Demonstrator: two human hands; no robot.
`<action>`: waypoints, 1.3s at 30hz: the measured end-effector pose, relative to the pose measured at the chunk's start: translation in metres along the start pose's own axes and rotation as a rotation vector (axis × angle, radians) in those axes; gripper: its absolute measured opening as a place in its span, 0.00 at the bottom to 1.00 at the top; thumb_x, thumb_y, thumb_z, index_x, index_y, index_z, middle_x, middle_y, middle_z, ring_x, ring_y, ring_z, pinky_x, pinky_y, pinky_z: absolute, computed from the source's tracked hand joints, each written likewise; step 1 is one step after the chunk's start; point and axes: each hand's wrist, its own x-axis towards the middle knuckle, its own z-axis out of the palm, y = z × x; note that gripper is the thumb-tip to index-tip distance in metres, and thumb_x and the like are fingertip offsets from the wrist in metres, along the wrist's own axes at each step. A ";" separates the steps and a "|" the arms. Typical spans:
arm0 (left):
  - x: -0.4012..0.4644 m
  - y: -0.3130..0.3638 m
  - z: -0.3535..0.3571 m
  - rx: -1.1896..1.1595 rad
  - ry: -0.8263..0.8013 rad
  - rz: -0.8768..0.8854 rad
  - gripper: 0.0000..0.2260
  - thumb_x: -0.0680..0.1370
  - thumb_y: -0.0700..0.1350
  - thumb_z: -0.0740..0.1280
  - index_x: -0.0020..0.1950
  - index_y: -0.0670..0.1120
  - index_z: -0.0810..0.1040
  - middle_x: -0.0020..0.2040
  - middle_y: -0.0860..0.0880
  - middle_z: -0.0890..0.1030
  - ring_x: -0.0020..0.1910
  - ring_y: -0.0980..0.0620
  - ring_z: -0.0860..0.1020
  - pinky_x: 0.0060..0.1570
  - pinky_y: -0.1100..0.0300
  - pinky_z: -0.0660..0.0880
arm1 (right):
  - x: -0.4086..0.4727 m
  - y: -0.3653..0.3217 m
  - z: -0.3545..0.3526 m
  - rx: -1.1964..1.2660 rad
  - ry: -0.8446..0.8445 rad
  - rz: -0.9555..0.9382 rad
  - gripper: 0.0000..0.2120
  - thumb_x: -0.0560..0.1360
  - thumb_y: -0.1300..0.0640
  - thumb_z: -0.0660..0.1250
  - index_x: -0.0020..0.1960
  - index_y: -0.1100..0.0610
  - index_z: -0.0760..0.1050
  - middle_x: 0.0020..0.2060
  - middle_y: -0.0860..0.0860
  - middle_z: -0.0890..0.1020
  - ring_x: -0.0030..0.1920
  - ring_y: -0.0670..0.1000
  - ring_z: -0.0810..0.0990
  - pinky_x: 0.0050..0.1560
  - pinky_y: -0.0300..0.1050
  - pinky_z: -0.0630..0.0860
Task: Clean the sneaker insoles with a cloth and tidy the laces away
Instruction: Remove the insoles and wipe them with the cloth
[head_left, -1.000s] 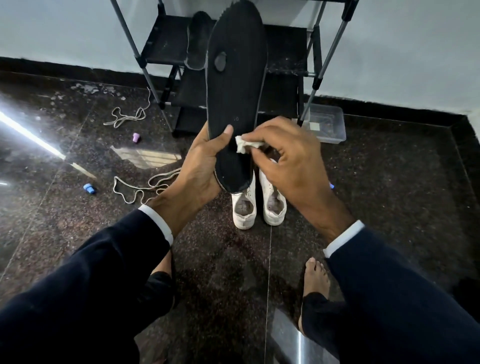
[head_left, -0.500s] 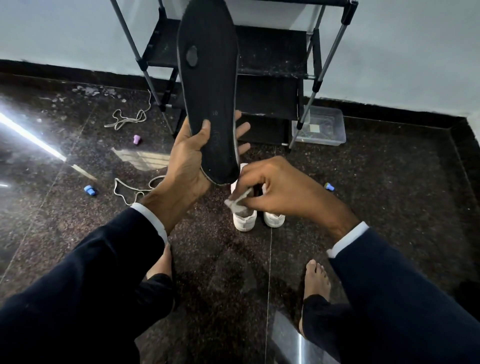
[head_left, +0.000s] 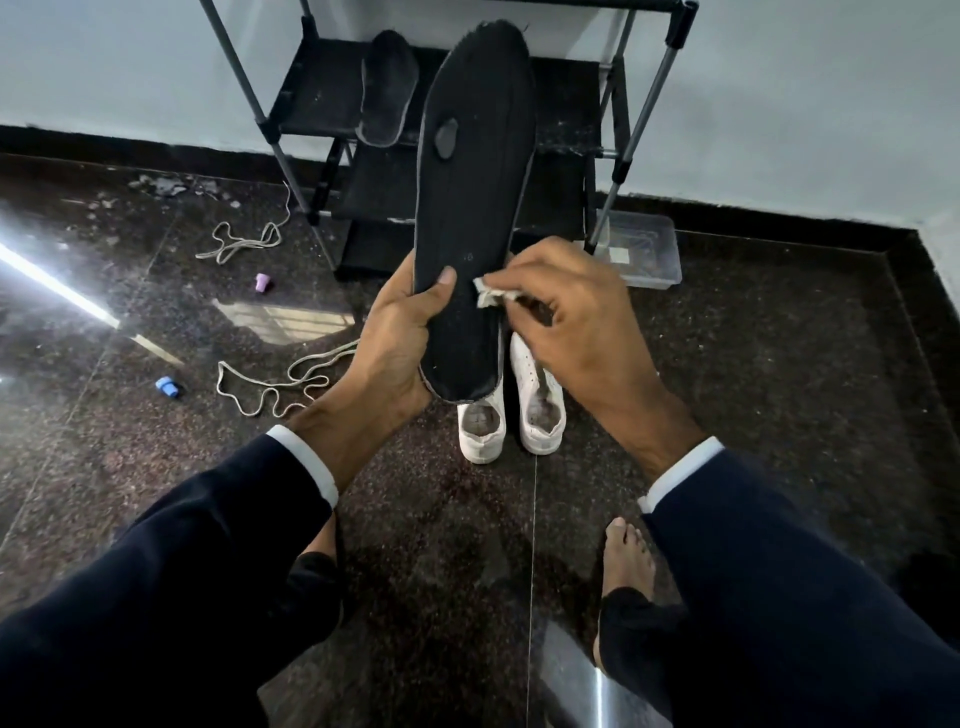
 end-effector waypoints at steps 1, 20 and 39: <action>-0.001 0.001 0.000 -0.006 -0.007 0.001 0.14 0.84 0.35 0.56 0.68 0.40 0.74 0.60 0.40 0.83 0.59 0.43 0.82 0.63 0.47 0.78 | -0.001 0.001 0.001 -0.010 -0.033 -0.021 0.10 0.74 0.66 0.72 0.55 0.61 0.85 0.47 0.52 0.82 0.50 0.51 0.81 0.52 0.47 0.79; -0.001 0.004 -0.007 -0.069 -0.043 -0.062 0.17 0.86 0.36 0.54 0.75 0.41 0.68 0.65 0.38 0.80 0.60 0.38 0.82 0.51 0.45 0.82 | 0.005 0.001 -0.037 0.377 -0.260 0.218 0.09 0.72 0.65 0.76 0.50 0.56 0.86 0.45 0.47 0.84 0.46 0.46 0.83 0.49 0.37 0.79; -0.008 -0.007 -0.004 -0.151 -0.095 -0.312 0.33 0.83 0.63 0.53 0.72 0.36 0.72 0.61 0.39 0.81 0.60 0.44 0.82 0.62 0.51 0.78 | -0.003 -0.015 0.015 0.146 -0.288 -0.122 0.10 0.72 0.67 0.73 0.52 0.60 0.86 0.46 0.51 0.84 0.48 0.48 0.82 0.50 0.48 0.80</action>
